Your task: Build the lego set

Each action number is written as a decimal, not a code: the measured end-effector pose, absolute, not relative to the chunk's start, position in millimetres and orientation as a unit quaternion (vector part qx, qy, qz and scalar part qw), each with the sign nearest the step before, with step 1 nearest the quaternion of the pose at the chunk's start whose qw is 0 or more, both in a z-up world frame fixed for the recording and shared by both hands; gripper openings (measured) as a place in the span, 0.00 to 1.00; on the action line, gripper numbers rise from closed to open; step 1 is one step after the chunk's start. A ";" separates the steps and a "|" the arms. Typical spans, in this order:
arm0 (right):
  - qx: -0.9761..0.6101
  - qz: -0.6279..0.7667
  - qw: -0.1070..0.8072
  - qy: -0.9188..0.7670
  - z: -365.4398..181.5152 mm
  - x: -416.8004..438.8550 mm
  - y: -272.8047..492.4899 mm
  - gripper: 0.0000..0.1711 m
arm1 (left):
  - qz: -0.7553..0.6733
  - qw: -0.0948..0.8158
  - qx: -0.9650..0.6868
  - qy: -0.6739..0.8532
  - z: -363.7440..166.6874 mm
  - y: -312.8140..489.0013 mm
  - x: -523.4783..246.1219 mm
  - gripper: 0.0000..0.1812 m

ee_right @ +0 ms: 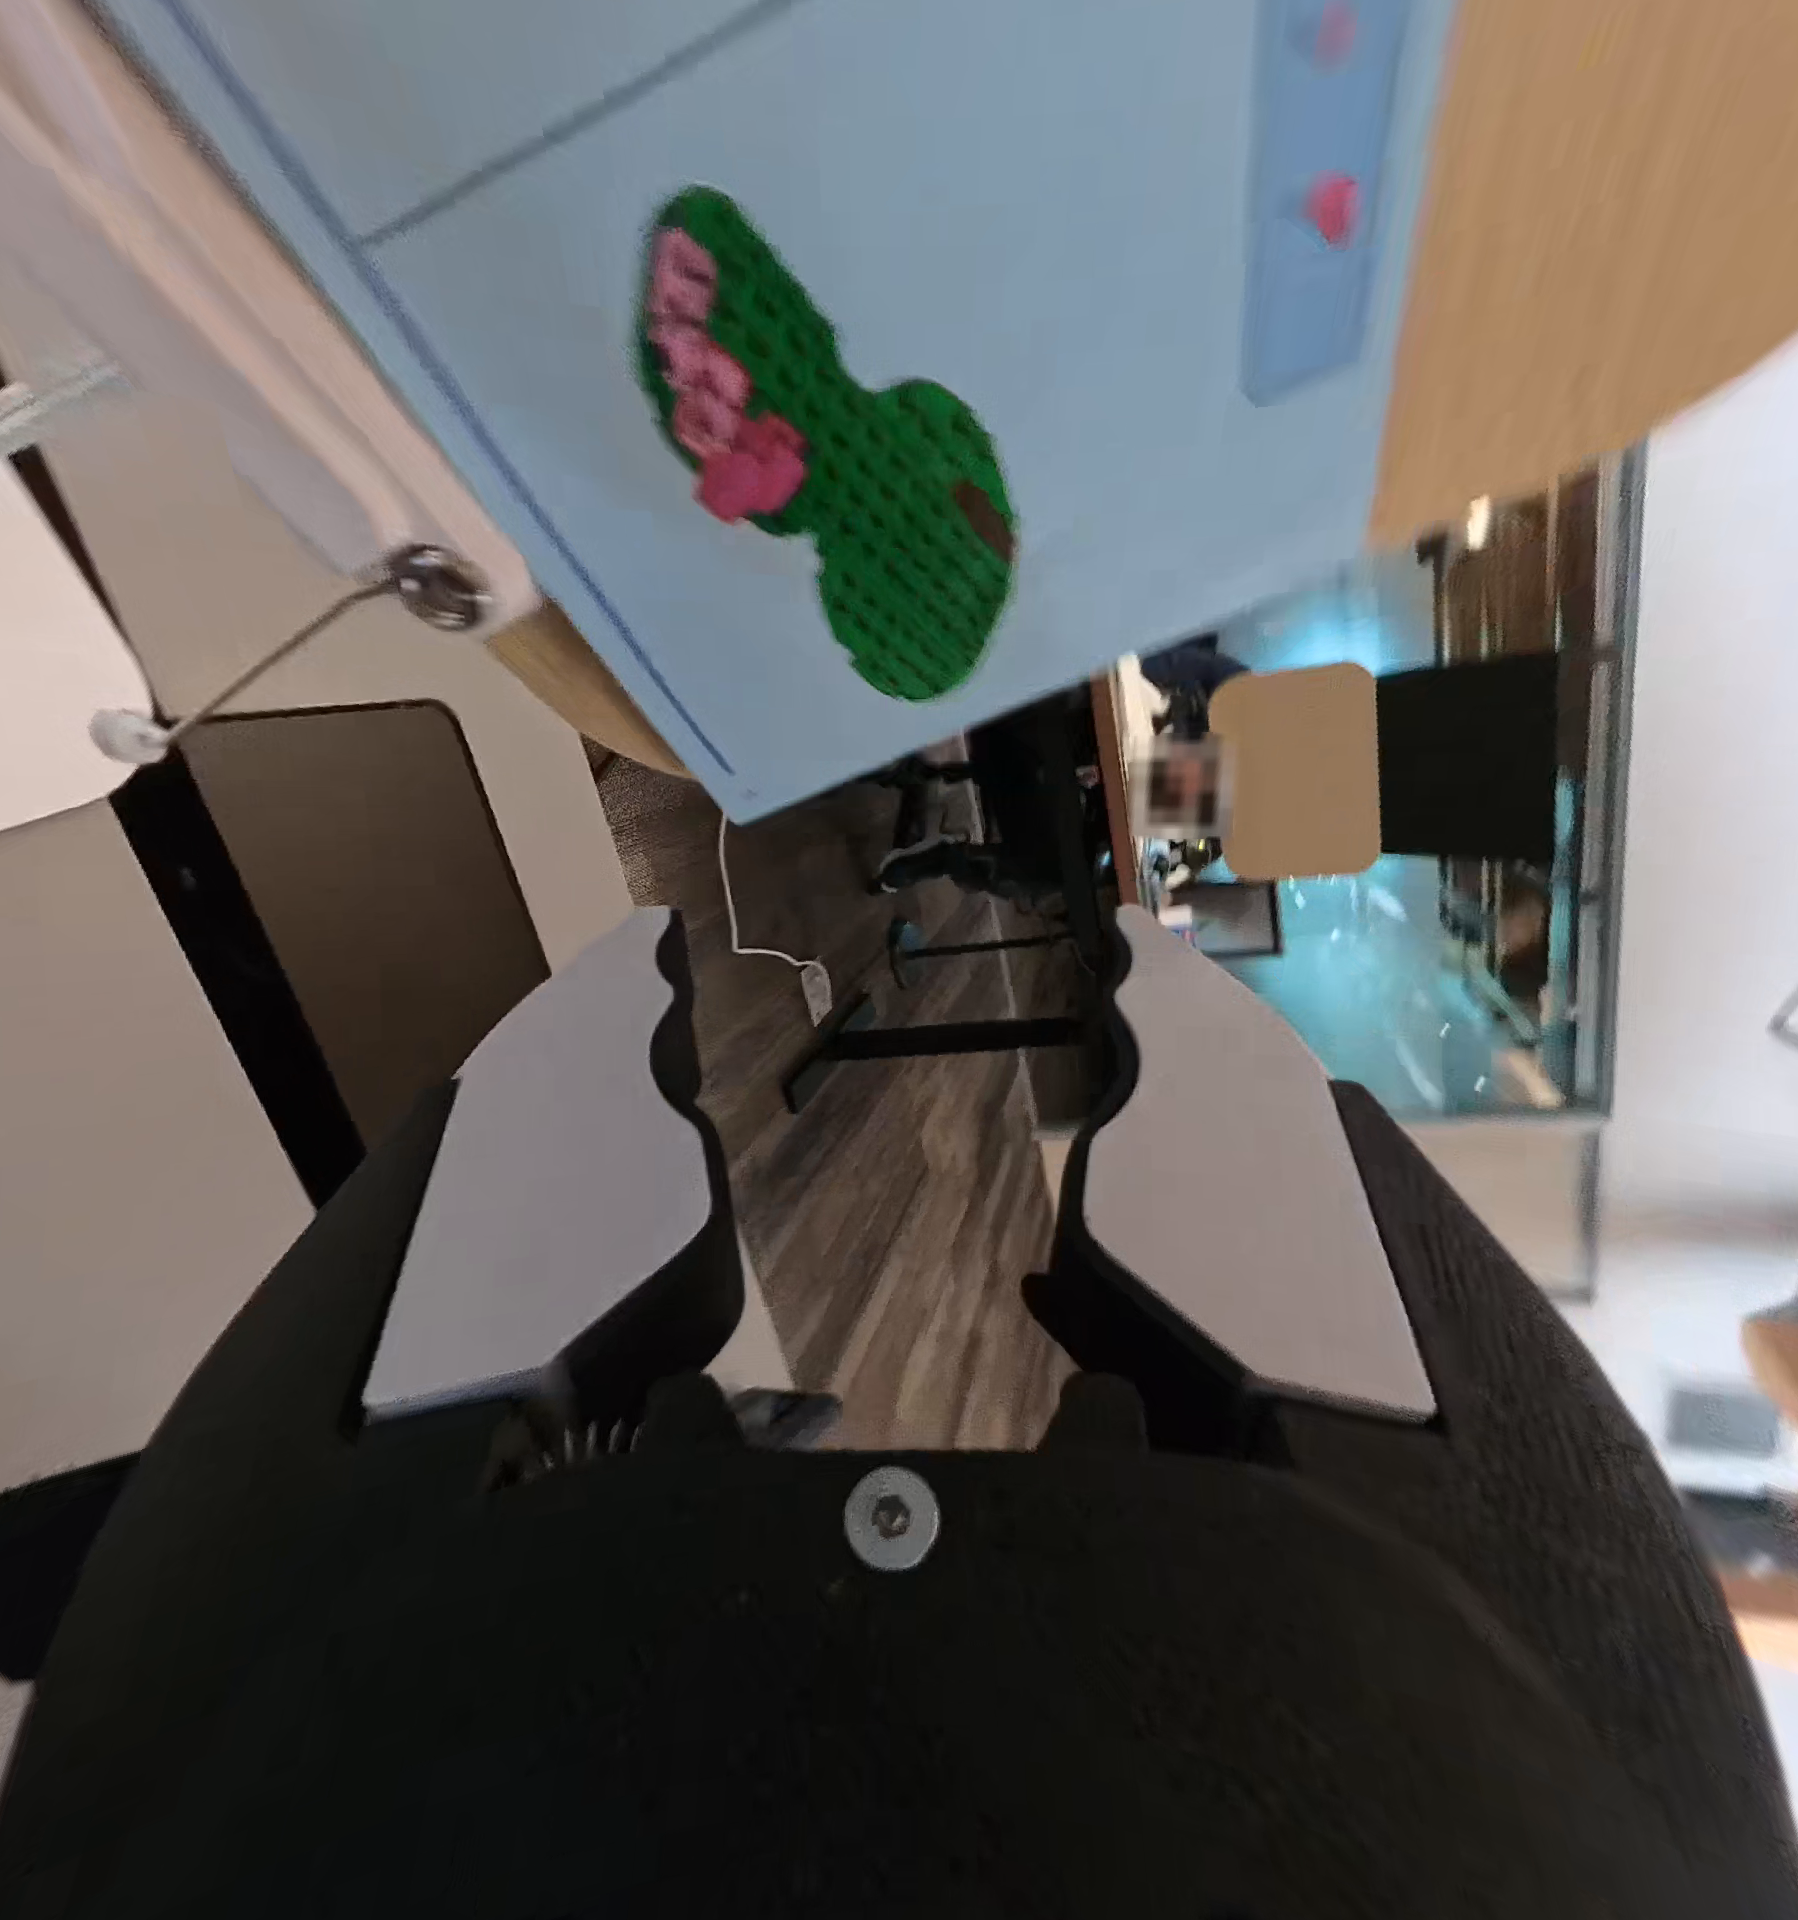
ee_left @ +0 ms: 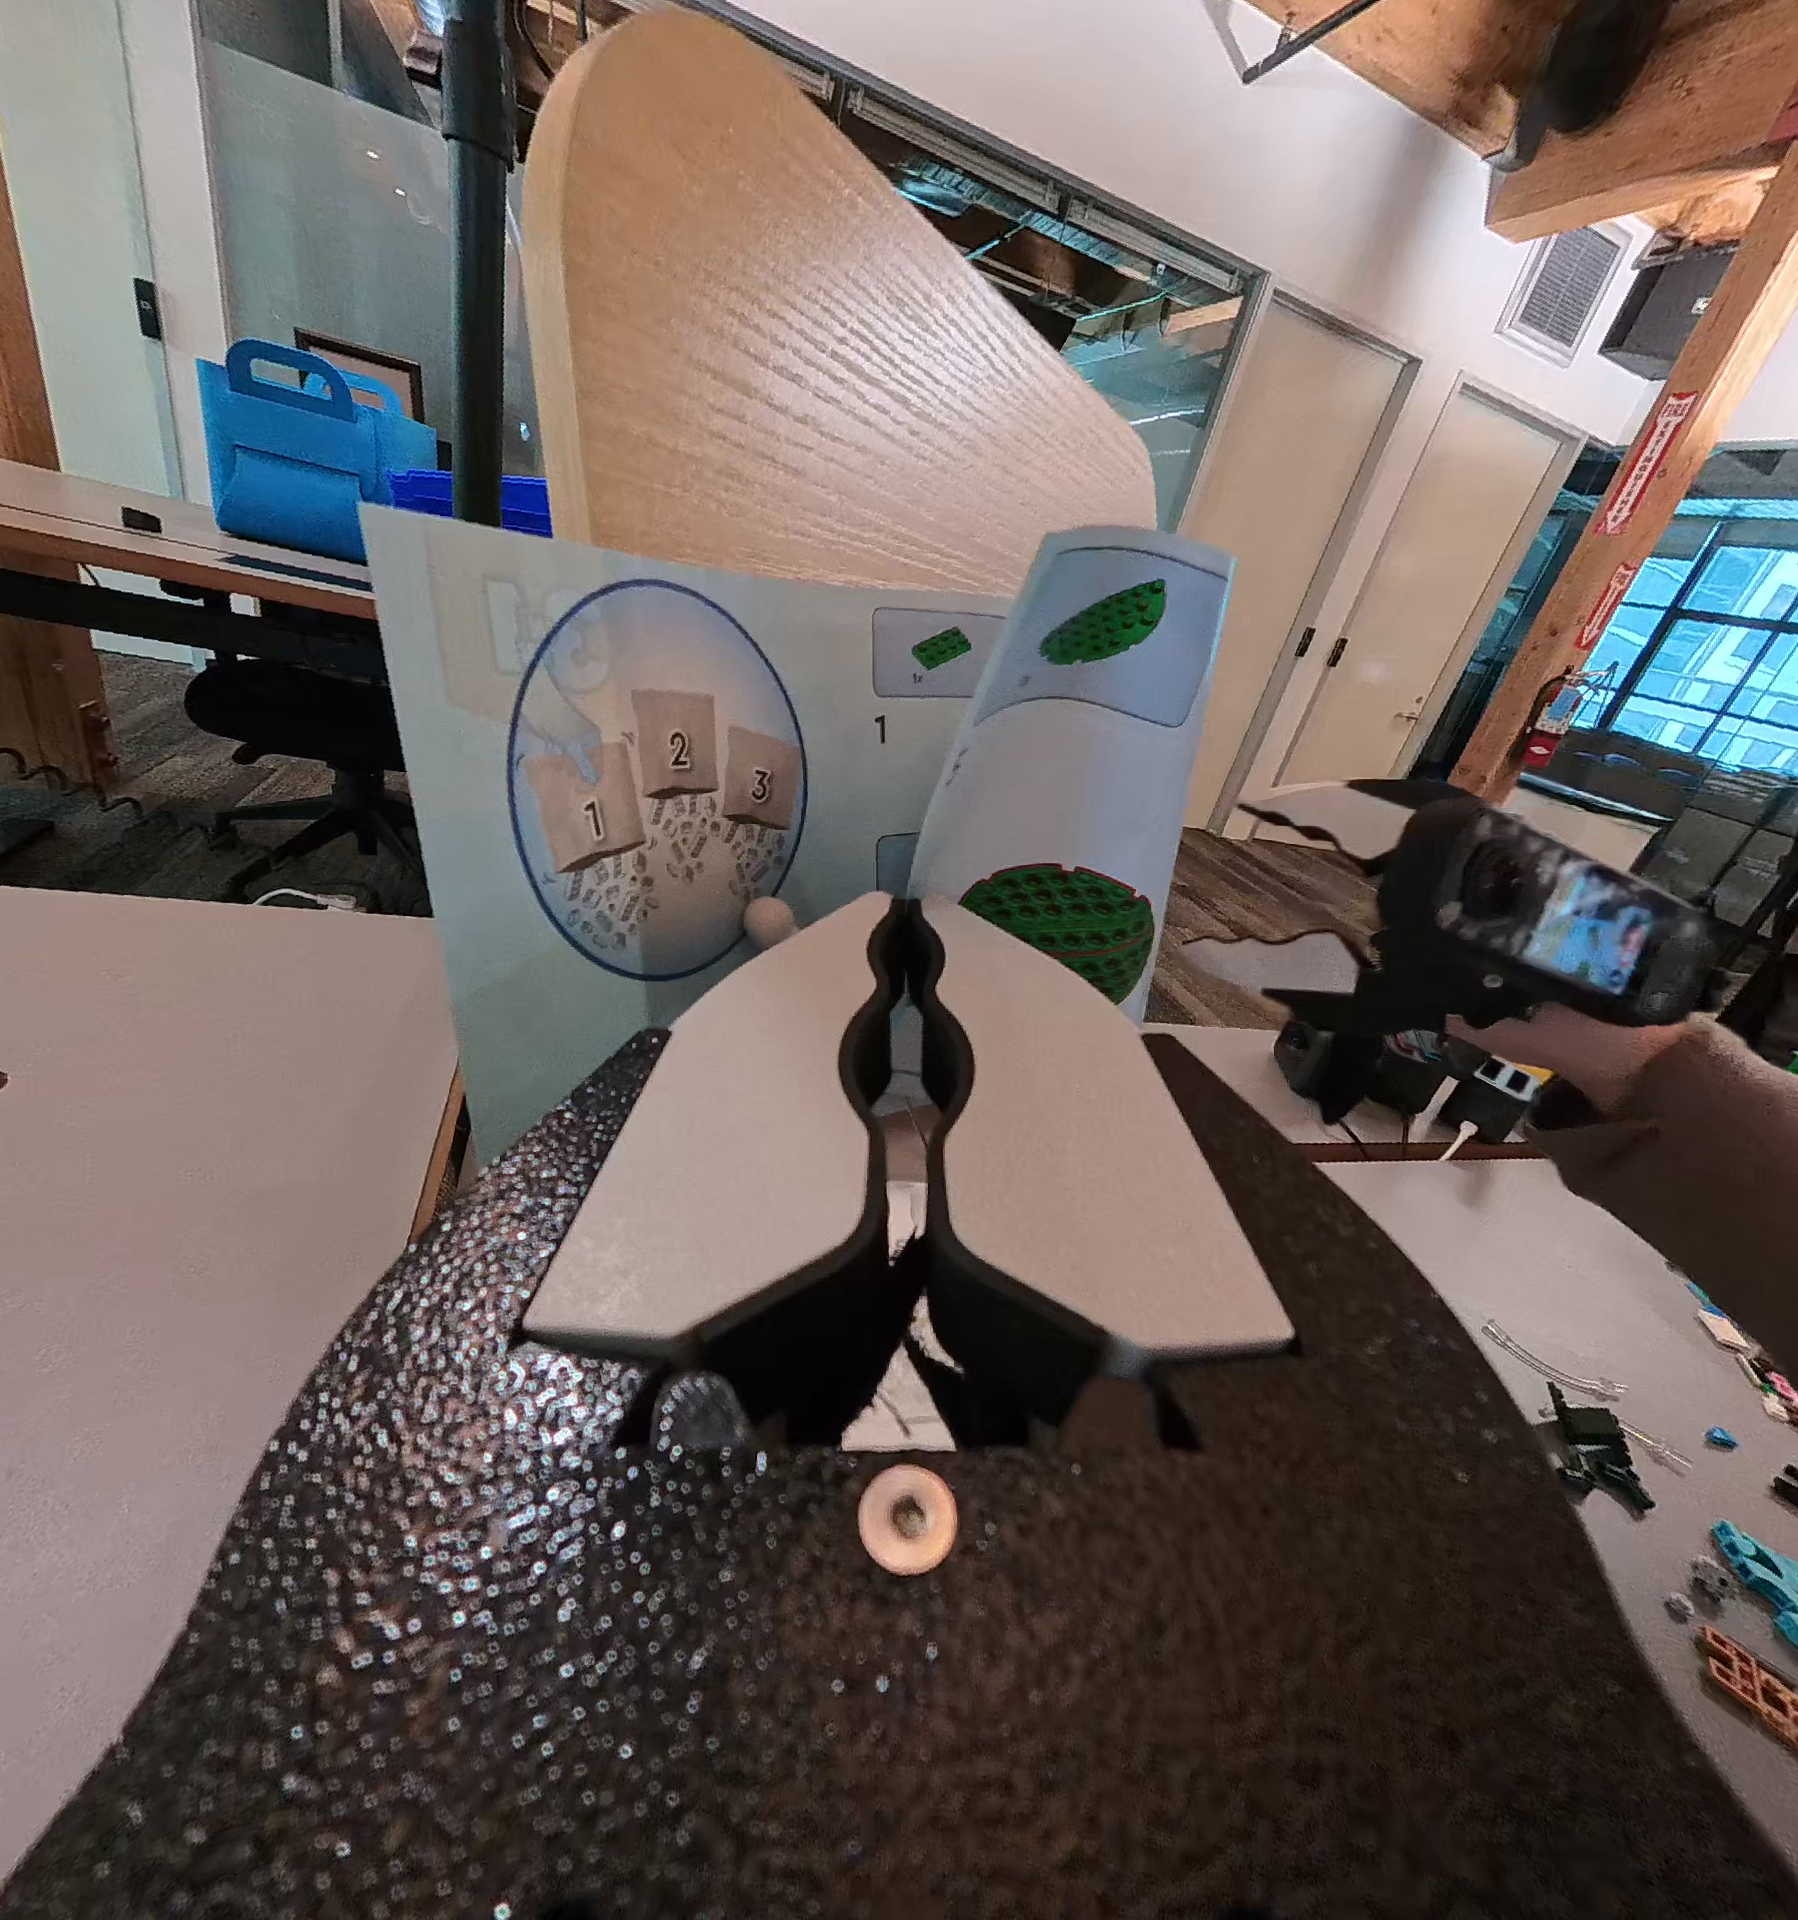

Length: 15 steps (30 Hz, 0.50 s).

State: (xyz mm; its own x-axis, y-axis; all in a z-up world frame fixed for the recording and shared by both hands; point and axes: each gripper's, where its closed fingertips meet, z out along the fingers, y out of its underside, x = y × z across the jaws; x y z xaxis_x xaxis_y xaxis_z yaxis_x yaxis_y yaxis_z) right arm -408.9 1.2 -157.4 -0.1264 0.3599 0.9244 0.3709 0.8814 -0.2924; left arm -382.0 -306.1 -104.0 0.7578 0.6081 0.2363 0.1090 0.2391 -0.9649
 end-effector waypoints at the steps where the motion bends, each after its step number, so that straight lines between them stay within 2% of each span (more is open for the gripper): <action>1: -0.268 0.016 0.613 -0.743 -153.7 -403.6 1.0 0.40 | 0.172 0.727 -0.592 -0.303 -103.4 -306.4 -381.7 0.00; 4: -0.330 0.173 0.566 -0.735 -148.6 -387.6 -36.8 0.35 | 0.171 0.725 -0.594 -0.303 -103.5 -306.3 -381.2 0.00; 8: -0.308 0.369 0.516 -0.709 -133.2 -360.0 -120.0 0.30 | 0.162 0.724 -0.599 -0.300 -104.7 -304.8 -379.1 0.00; 11: -0.260 0.426 0.508 -0.702 -126.1 -344.0 -164.2 0.26 | 0.151 0.723 -0.609 -0.288 -105.7 -302.4 -374.8 0.00; 15: -0.102 0.412 0.493 -0.759 -113.5 -327.7 -213.4 0.26 | 0.136 0.724 -0.629 -0.249 -106.8 -294.7 -364.7 0.00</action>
State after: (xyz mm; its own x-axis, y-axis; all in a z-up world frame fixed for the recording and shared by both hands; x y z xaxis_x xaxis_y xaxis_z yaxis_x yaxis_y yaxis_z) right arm -327.7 -213.4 -113.5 -0.4923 0.5621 0.6646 -0.2518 0.6389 -0.7269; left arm -364.7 -294.7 -106.8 0.8394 0.5095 0.1893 0.1166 0.1714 -0.9783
